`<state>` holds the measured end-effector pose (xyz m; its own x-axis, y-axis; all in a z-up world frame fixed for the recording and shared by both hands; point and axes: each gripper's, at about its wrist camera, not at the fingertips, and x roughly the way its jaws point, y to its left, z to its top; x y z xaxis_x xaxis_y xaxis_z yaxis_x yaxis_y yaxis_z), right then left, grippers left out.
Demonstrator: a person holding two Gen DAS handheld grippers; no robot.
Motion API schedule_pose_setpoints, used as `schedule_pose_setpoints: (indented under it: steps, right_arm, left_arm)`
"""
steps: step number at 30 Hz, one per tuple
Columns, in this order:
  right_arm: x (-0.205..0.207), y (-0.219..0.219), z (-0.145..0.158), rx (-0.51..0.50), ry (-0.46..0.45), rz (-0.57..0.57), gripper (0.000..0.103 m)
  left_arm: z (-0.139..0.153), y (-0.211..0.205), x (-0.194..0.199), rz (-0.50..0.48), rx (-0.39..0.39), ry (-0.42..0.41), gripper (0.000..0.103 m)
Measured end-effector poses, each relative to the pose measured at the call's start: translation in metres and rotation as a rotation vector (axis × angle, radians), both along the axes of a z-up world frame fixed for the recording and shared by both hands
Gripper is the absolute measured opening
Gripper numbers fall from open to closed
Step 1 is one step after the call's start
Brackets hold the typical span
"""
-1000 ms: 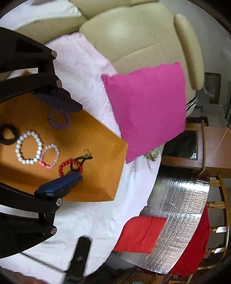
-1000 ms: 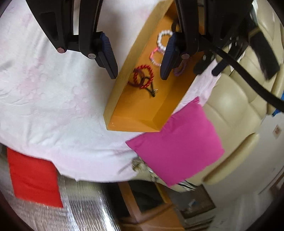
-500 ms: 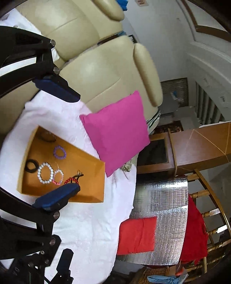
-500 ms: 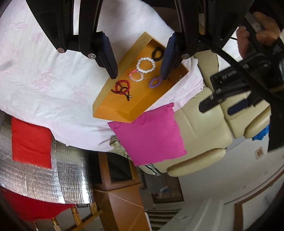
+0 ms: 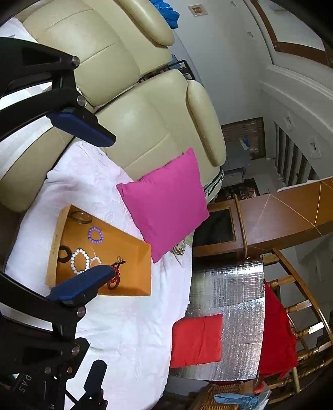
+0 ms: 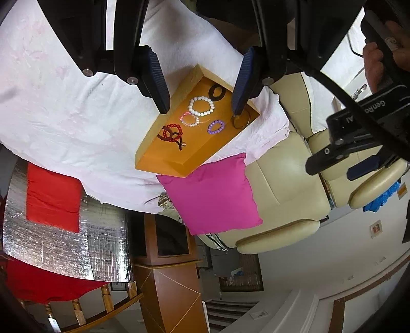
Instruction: Organize jewelry
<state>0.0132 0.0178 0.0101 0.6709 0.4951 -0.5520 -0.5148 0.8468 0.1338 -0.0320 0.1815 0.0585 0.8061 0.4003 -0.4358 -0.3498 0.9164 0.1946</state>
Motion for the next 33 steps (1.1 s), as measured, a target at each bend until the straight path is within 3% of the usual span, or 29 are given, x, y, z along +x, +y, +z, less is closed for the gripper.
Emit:
schedule_pose_setpoints:
  steps: [17, 22, 33]
  right_arm:
    - [-0.012, 0.007, -0.001, 0.024, 0.009, -0.017, 0.054]
    - [-0.016, 0.010, -0.002, 0.023, 0.009, -0.013, 0.054]
    - [-0.027, 0.009, 0.001, 0.021, 0.005, -0.018, 0.054]
  left_arm:
    - [-0.024, 0.019, -0.007, 0.070, 0.031, 0.054, 0.094]
    - [-0.032, 0.024, -0.010, 0.065, -0.004, 0.082, 0.094]
    - [-0.032, 0.024, -0.022, 0.078, 0.001, 0.085, 0.094]
